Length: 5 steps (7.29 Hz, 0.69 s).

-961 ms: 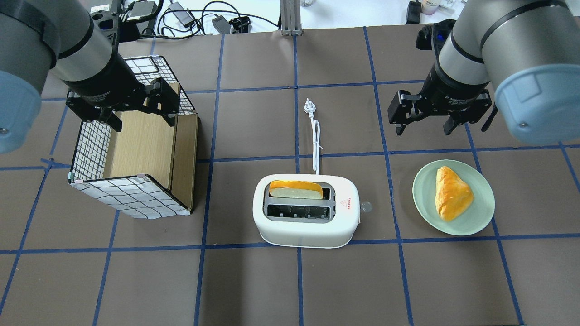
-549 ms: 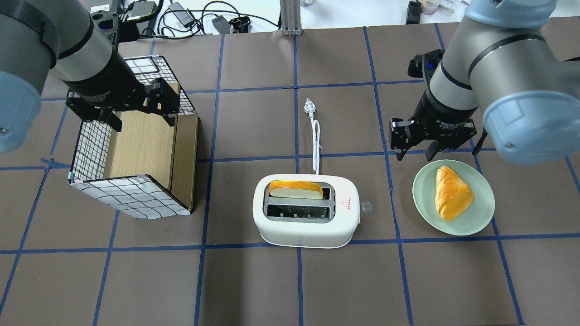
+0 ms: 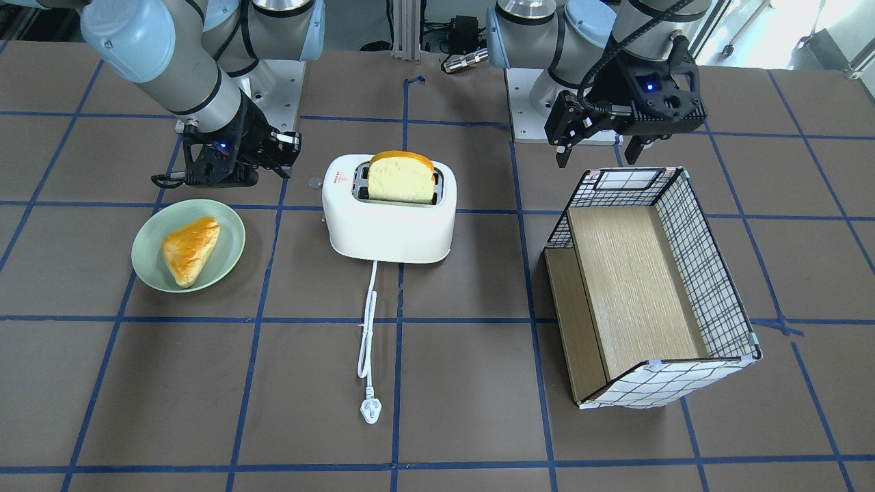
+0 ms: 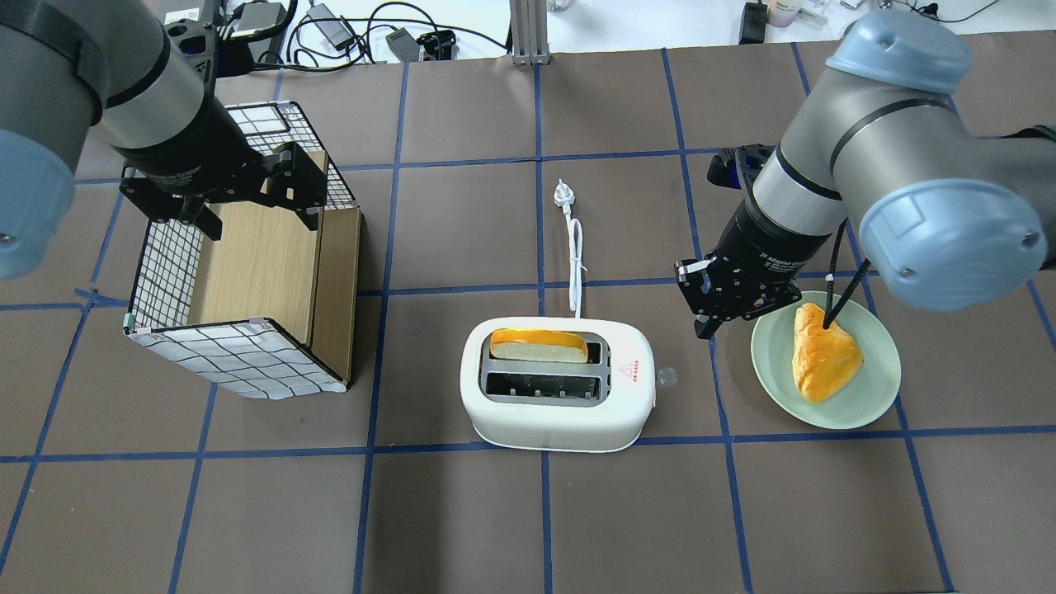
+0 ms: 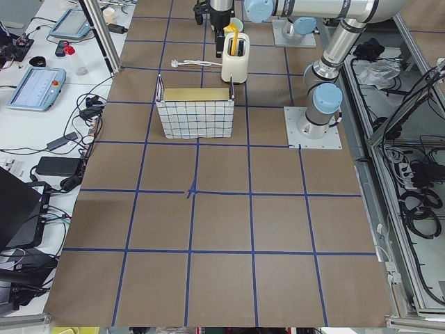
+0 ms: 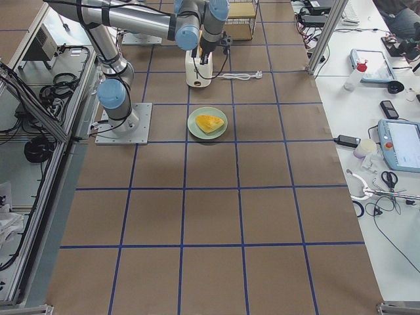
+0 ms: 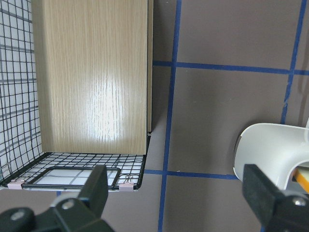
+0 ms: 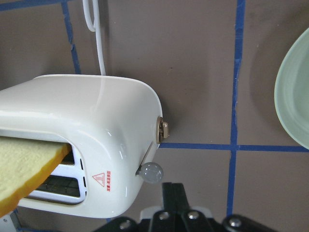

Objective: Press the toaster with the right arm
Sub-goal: 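Lower the right gripper onto the lever at the toaster's side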

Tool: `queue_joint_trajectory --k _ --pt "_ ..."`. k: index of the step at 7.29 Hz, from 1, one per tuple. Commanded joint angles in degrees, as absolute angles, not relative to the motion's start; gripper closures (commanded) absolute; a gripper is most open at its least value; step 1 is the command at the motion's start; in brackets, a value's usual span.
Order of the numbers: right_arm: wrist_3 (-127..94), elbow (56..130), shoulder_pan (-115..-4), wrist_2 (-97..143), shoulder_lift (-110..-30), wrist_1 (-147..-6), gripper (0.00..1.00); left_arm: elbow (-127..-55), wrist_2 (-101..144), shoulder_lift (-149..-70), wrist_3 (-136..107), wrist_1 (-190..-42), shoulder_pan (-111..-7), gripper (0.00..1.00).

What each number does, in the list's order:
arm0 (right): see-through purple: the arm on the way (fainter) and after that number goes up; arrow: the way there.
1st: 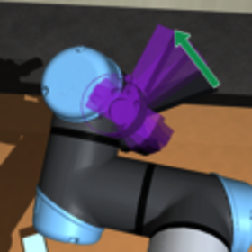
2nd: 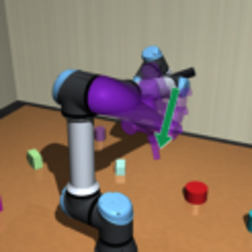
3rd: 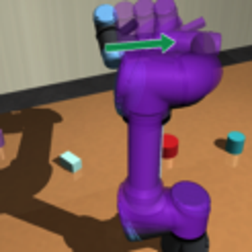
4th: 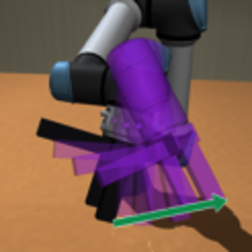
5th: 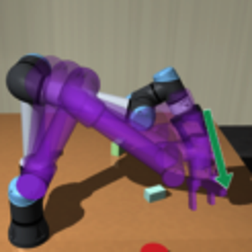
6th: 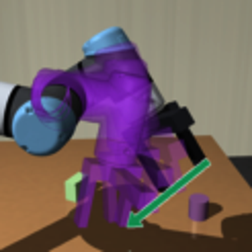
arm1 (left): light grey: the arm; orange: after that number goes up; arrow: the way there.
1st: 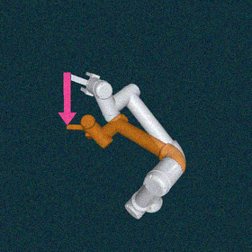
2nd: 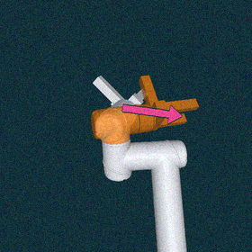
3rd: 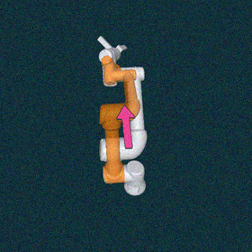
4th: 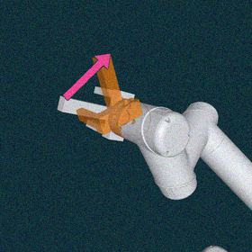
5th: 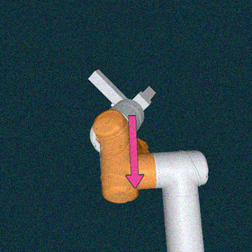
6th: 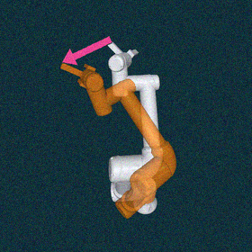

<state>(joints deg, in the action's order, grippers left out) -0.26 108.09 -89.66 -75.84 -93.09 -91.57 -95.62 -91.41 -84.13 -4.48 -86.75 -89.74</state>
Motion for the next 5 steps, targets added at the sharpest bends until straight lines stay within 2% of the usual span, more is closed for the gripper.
queue_joint_trajectory --k 1,5 --pt "0.6 109.4 -89.6 -74.5 -92.2 -91.8 1.00 -95.6 -91.4 -84.2 -4.5 -86.7 -89.7 0.00" --pt "2.5 112.6 -89.1 -72.4 -90.5 -93.2 1.00 -95.6 -91.4 -84.1 -4.5 -86.7 -89.7 0.00"
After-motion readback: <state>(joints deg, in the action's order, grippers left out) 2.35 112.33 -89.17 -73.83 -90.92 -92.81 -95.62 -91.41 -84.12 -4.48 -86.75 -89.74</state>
